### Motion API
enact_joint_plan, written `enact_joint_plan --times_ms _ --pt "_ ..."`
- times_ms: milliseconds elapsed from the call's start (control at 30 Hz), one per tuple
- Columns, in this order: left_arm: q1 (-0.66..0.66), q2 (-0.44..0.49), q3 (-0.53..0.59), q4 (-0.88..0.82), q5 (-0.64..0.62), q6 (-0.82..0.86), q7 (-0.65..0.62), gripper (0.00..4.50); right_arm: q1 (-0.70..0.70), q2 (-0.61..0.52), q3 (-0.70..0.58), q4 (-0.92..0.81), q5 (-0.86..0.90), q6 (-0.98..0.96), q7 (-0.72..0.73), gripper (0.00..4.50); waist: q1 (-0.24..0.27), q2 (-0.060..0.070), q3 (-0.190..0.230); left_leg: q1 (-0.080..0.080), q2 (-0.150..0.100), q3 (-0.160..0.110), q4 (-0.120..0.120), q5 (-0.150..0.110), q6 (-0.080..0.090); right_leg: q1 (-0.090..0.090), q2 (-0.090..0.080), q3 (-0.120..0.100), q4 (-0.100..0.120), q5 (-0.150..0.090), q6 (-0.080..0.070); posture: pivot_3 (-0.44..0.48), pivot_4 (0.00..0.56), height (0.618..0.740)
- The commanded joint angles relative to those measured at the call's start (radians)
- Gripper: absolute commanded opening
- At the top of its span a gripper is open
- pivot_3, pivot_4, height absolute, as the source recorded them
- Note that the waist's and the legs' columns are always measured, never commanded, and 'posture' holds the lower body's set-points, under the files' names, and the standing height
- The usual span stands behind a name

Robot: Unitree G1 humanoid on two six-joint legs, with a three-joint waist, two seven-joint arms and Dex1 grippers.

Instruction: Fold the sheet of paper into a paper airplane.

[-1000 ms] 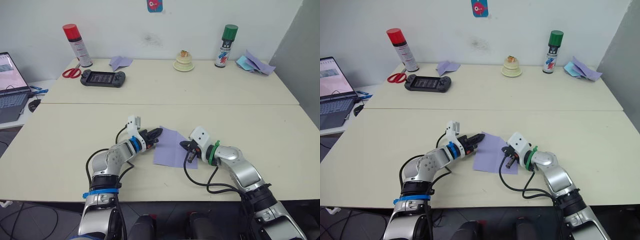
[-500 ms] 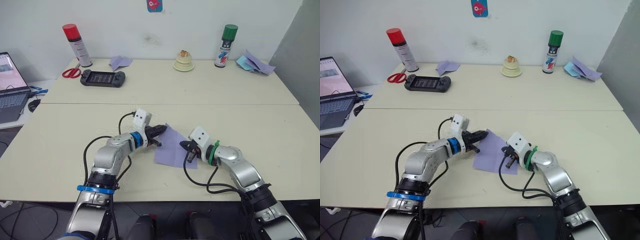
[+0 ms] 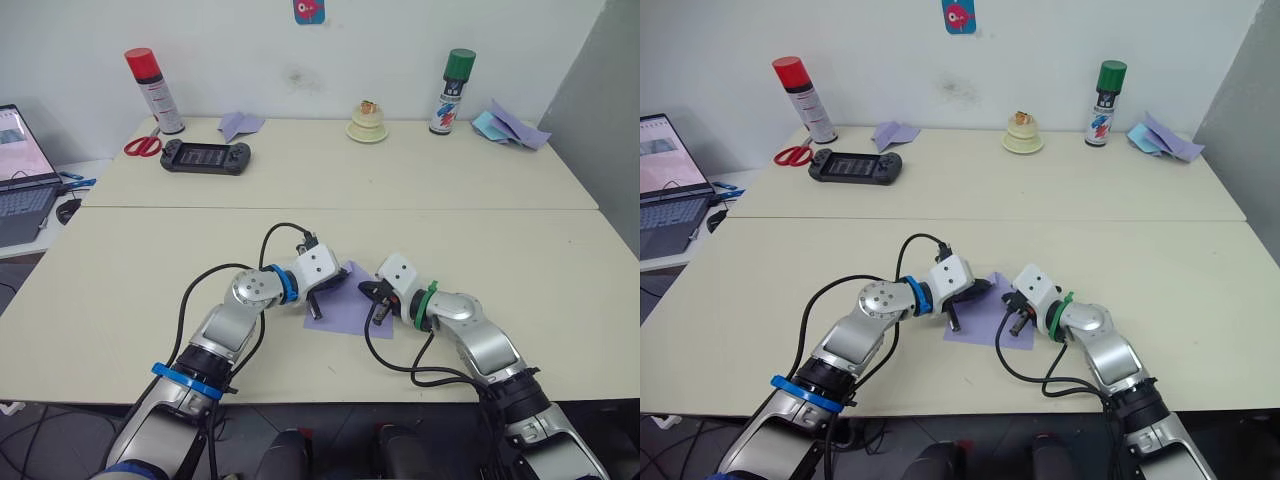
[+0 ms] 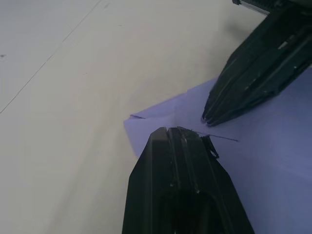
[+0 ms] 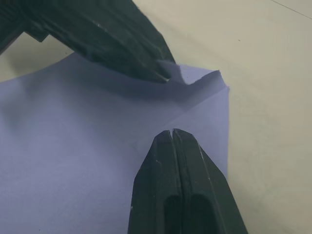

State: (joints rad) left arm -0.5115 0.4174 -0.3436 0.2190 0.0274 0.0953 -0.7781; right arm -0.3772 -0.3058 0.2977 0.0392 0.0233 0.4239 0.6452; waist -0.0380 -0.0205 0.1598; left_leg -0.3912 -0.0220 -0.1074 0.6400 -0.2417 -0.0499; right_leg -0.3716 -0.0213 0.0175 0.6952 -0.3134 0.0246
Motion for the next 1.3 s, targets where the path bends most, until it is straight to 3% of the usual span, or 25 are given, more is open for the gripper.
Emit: enact_joint_plan --times_ms 33,633,1000,1300 --pt "0.014 -0.003 -0.007 0.029 0.024 -0.068 -0.009 0.01 0.025 0.010 0.031 0.032 -0.019 0.038 -0.009 0.00 0.000 0.000 0.000 0.000 0.000 0.000 0.000 0.000 0.000 0.000 0.000 0.000 0.000 0.000 0.000 0.000 0.150 0.722" --pt "0.074 0.015 -0.025 0.140 0.118 -0.299 -0.016 0.01 0.050 0.045 0.039 0.008 -0.020 0.053 -0.043 0.00 -0.005 0.000 0.000 0.005 0.001 0.001 -0.005 0.000 0.000 0.002 0.001 0.000 0.000 0.000 0.000 0.000 0.150 0.722" --pt "0.065 -0.026 0.064 0.126 0.083 -0.165 0.059 0.01 0.058 0.065 0.041 0.007 -0.020 0.052 -0.056 0.00 -0.002 0.002 -0.002 0.011 0.001 0.001 -0.009 0.001 0.001 0.005 0.001 0.000 -0.002 0.000 0.000 0.000 0.150 0.722" --pt "0.087 0.002 0.046 0.101 0.111 -0.149 0.060 0.01 0.057 0.081 0.043 0.016 -0.022 0.047 -0.060 0.00 -0.006 0.002 -0.002 0.011 0.001 0.001 -0.010 0.001 0.001 0.005 0.001 0.000 -0.002 0.000 0.000 0.000 0.150 0.722"
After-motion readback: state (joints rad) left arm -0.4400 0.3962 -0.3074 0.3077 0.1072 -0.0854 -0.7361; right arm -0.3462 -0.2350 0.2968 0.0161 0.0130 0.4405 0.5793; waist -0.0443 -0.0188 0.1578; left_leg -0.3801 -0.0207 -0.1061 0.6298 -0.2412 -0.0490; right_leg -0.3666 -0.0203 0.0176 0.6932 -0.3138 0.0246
